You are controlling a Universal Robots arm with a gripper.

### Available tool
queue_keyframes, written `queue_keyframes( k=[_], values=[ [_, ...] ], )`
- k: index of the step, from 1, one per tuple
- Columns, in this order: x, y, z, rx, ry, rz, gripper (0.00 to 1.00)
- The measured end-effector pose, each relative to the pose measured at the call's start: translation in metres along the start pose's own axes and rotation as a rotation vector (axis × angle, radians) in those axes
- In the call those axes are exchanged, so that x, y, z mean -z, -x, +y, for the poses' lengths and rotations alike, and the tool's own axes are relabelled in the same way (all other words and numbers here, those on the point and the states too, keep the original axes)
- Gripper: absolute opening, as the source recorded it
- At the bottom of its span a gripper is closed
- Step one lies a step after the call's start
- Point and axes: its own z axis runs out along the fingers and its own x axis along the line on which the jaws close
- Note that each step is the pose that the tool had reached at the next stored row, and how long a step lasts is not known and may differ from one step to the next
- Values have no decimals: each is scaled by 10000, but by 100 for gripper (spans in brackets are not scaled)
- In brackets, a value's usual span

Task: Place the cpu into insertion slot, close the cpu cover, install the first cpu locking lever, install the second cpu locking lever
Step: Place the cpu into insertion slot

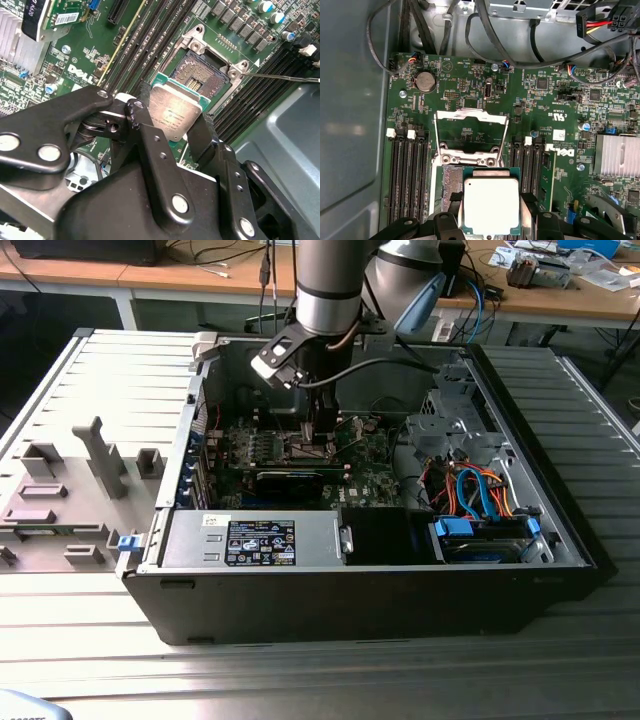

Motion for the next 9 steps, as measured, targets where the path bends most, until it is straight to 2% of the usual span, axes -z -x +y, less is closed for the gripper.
queue_keyframes(
  k=[9],
  values=[
    [-21, 0, 0, 1, 0, -1, 54]
  ],
)
